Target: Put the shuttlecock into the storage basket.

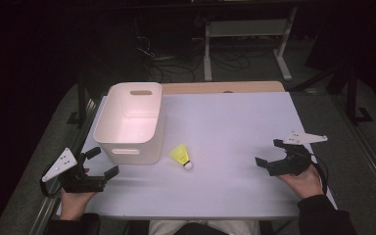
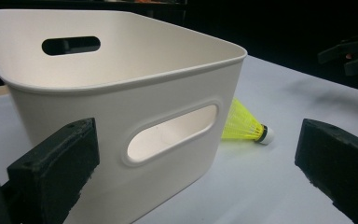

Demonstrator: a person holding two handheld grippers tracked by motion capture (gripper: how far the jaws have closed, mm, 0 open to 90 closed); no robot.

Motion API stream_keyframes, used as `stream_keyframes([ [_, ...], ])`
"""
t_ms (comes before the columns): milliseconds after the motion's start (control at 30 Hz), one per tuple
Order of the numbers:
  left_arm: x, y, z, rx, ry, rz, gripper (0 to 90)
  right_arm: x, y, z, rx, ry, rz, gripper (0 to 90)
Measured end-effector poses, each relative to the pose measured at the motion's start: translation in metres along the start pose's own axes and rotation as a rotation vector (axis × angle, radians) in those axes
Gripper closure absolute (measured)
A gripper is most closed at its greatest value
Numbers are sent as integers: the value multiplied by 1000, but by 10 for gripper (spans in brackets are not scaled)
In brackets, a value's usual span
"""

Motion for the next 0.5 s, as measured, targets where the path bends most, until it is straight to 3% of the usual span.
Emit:
stream_keyframes([
  [500,0,0,-1,2,-6,3,0,0,-1,3,-6,11,0,0],
])
Point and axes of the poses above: each handheld gripper's, and its own axes: x roughly backward along the jaws, y roughly out of its top, z roughly to its left, the point moved 7 cm from there along -x, roughly forward along the jaws, and after that the axes turned 10 degrees about y, right-handed, at the moved point
